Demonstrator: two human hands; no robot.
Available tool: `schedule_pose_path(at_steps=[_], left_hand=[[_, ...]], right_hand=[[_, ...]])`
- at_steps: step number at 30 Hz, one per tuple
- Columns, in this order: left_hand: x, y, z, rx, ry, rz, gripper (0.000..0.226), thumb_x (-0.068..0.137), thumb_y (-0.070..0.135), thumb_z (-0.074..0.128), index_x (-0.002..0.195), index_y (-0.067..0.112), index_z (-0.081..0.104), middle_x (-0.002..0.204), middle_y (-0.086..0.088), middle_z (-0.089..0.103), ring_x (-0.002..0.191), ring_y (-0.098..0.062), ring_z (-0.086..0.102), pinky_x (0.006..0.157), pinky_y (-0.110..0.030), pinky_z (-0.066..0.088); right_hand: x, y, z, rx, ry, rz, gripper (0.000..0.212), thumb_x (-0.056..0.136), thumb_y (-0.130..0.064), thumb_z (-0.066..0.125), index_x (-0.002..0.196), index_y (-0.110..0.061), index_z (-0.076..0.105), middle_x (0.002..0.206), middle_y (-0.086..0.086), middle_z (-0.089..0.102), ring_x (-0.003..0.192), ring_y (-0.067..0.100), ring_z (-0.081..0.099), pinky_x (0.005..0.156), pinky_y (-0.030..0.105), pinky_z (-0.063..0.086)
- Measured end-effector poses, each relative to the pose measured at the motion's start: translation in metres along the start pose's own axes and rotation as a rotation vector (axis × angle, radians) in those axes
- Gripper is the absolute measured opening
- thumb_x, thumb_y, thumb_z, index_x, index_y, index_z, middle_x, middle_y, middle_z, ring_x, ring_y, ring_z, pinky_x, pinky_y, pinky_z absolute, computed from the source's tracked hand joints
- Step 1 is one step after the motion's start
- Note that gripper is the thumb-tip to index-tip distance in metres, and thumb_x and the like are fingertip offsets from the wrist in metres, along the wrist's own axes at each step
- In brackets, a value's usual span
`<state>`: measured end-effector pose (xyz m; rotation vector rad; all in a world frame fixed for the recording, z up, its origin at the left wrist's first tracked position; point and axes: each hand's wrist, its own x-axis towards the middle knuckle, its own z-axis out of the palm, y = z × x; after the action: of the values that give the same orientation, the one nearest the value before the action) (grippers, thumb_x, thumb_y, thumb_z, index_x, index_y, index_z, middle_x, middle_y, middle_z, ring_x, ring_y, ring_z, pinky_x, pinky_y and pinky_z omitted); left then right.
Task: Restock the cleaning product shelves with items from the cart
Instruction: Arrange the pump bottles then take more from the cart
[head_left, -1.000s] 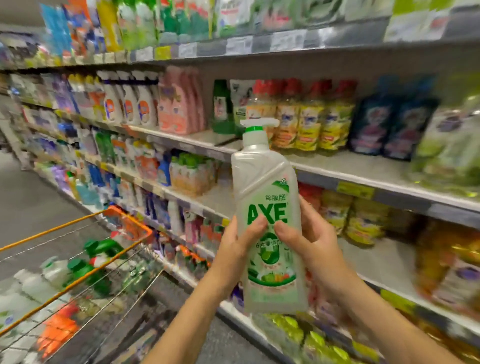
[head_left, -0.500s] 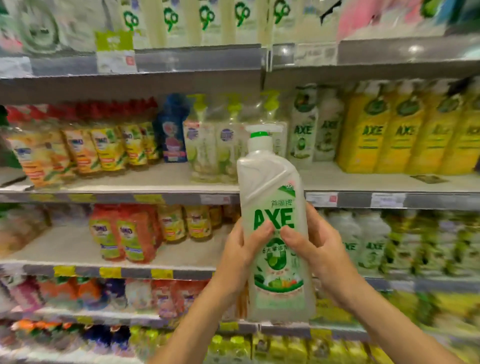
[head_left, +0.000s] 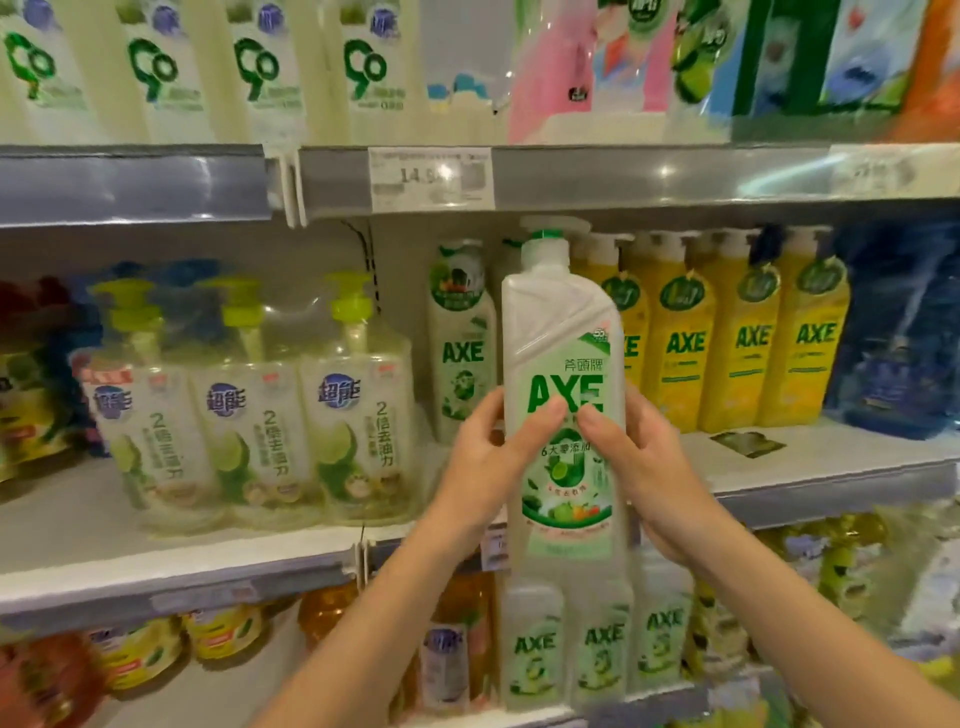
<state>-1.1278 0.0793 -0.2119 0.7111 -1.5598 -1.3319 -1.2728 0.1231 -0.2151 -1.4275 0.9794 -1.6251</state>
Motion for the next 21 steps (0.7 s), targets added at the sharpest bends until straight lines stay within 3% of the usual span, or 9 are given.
schedule_pose_path(at_steps=[3, 6, 8, 10, 12, 15, 18, 21], left_hand=[[0.029, -0.006, 0.0, 0.045, 0.019, -0.007, 0.055, 0.069, 0.05, 0.074, 0.116, 0.027, 0.059, 0.107, 0.004, 0.072, 0.091, -0.008, 0.071, 0.07, -0.021, 0.056], [0.063, -0.021, -0.002, 0.159, 0.039, -0.028, 0.064, 0.071, 0.057, 0.075, 0.126, 0.034, 0.051, 0.117, 0.008, 0.066, 0.099, -0.007, 0.067, 0.075, -0.019, 0.056], [0.075, -0.031, -0.002, 0.139, 0.035, -0.037, 0.068, 0.064, 0.055, 0.079, 0.123, 0.035, 0.051, 0.118, 0.006, 0.065, 0.104, -0.01, 0.066, 0.081, -0.023, 0.056], [0.082, -0.039, 0.001, 0.109, 0.063, -0.017, 0.072, 0.058, 0.052, 0.084, 0.121, 0.032, 0.055, 0.115, 0.004, 0.069, 0.105, -0.013, 0.066, 0.086, -0.031, 0.056], [0.083, -0.045, 0.002, 0.097, 0.085, 0.006, 0.08, 0.054, 0.051, 0.079, 0.126, 0.027, 0.054, 0.115, 0.003, 0.069, 0.107, -0.014, 0.066, 0.088, -0.035, 0.056], [0.08, -0.048, 0.0, 0.136, 0.075, 0.042, 0.074, 0.056, 0.048, 0.078, 0.124, 0.027, 0.055, 0.112, 0.009, 0.069, 0.104, -0.006, 0.066, 0.079, -0.021, 0.054], [0.078, -0.048, 0.001, 0.199, 0.081, 0.038, 0.075, 0.059, 0.044, 0.086, 0.124, 0.033, 0.052, 0.118, 0.012, 0.065, 0.11, -0.006, 0.063, 0.078, -0.014, 0.052], [0.066, -0.045, -0.002, 0.374, 0.029, -0.037, 0.08, 0.075, 0.042, 0.073, 0.143, 0.04, 0.03, 0.135, 0.023, 0.046, 0.12, 0.004, 0.048, 0.082, 0.0, 0.042]], right_hand=[[0.028, 0.009, -0.014, -0.032, -0.02, -0.016, 0.049, 0.084, -0.022, 0.069, 0.128, -0.018, 0.049, 0.107, -0.008, 0.073, 0.098, 0.013, 0.07, 0.071, 0.023, 0.056], [0.058, 0.027, -0.03, -0.134, -0.036, -0.049, 0.067, 0.077, -0.032, 0.073, 0.135, -0.019, 0.042, 0.113, -0.009, 0.07, 0.102, 0.011, 0.068, 0.075, 0.021, 0.055], [0.066, 0.034, -0.037, -0.158, -0.063, -0.038, 0.08, 0.079, -0.035, 0.075, 0.145, -0.02, 0.033, 0.12, -0.004, 0.067, 0.108, 0.013, 0.066, 0.079, 0.022, 0.055], [0.071, 0.039, -0.043, -0.143, -0.09, -0.032, 0.078, 0.084, -0.03, 0.069, 0.148, -0.021, 0.027, 0.125, -0.002, 0.063, 0.109, 0.012, 0.065, 0.08, 0.022, 0.055], [0.073, 0.043, -0.047, -0.182, -0.117, -0.016, 0.09, 0.078, -0.047, 0.071, 0.15, -0.022, 0.023, 0.133, -0.001, 0.057, 0.115, 0.011, 0.061, 0.084, 0.023, 0.054], [0.07, 0.048, -0.048, -0.242, -0.154, 0.005, 0.103, 0.071, -0.063, 0.071, 0.152, -0.026, 0.018, 0.142, -0.007, 0.049, 0.126, 0.008, 0.052, 0.094, 0.023, 0.05], [0.067, 0.051, -0.051, -0.246, -0.181, -0.007, 0.089, 0.082, -0.048, 0.066, 0.152, -0.025, 0.017, 0.138, -0.016, 0.051, 0.125, 0.002, 0.051, 0.093, 0.016, 0.048], [0.061, 0.048, -0.051, -0.275, -0.194, -0.023, 0.08, 0.087, -0.024, 0.061, 0.152, -0.03, 0.015, 0.145, -0.019, 0.042, 0.13, -0.002, 0.044, 0.103, 0.024, 0.045]])
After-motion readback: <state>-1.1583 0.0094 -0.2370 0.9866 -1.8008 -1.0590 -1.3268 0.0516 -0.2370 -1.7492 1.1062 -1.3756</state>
